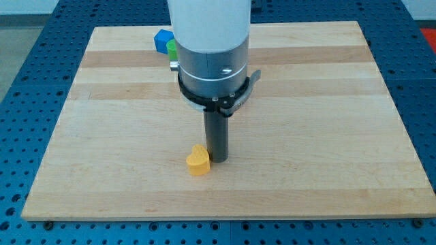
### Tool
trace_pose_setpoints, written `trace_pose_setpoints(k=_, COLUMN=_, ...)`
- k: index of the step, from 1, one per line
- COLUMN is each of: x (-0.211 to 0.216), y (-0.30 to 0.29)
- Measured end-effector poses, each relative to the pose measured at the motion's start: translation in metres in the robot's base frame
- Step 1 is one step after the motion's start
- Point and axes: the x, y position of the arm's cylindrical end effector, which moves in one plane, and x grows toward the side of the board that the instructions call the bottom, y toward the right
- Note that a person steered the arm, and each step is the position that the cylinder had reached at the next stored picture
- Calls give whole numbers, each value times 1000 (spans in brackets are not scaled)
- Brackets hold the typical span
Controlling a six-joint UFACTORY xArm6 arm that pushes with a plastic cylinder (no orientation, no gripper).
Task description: Place the yellow heart towards the bottom left side of the board
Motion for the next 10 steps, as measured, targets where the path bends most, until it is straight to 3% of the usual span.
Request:
trace_pose_setpoints(k=3, x=33, y=-9)
trace_pose_setpoints(k=10, x=2, y=-68)
